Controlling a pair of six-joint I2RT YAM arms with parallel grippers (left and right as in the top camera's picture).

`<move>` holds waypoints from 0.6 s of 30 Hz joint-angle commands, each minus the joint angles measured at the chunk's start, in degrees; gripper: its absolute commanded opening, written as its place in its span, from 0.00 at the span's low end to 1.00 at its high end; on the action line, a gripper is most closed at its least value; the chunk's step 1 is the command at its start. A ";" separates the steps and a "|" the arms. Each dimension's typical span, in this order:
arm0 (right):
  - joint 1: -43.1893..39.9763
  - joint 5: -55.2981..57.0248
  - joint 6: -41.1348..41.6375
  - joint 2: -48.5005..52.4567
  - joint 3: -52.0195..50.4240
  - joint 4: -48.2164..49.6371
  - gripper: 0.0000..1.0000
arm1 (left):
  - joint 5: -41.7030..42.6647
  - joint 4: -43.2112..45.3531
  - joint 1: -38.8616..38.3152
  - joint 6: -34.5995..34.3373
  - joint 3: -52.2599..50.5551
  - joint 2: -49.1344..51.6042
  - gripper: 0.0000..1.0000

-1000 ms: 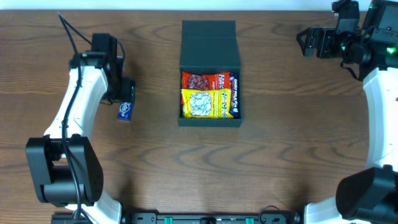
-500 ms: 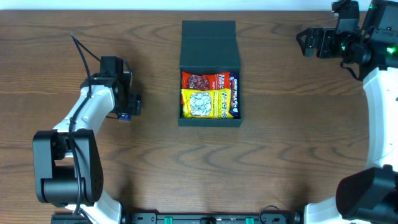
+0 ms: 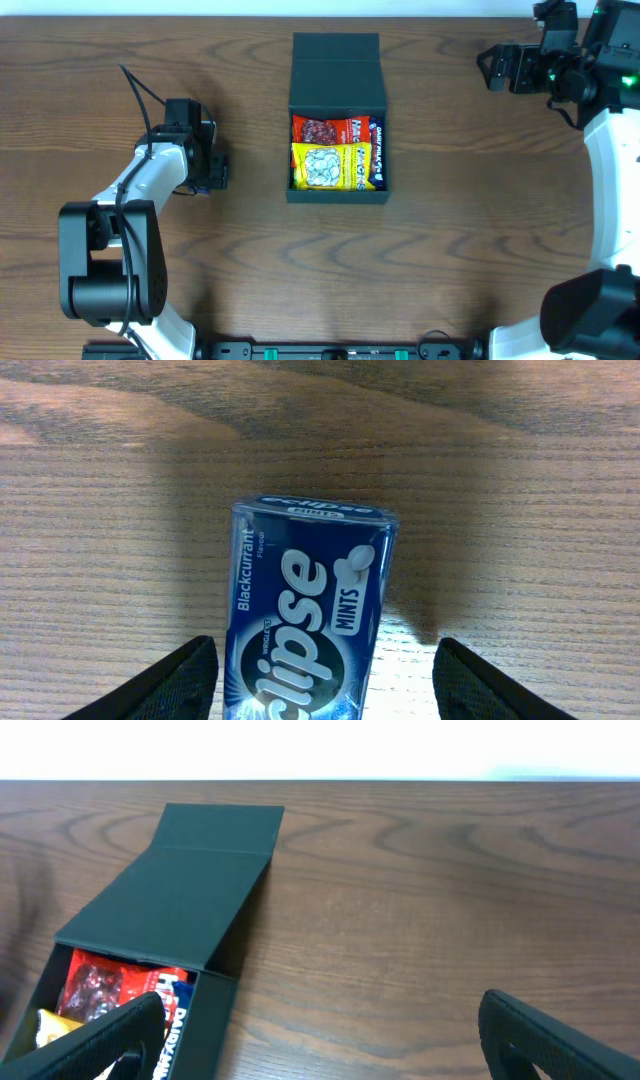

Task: Pack container
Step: 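Carry the Eclipse tin with left gripper and place it in box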

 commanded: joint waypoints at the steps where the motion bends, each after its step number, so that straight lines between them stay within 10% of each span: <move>1: -0.48 -0.59 0.66 -0.90 0.59 0.00 0.99 | 0.79 0.11 0.11 0.79 -0.33 0.68 0.68; 18: -0.48 -0.59 0.66 -0.90 0.59 0.04 0.99 | 0.61 0.15 0.11 0.09 0.31 0.66 0.36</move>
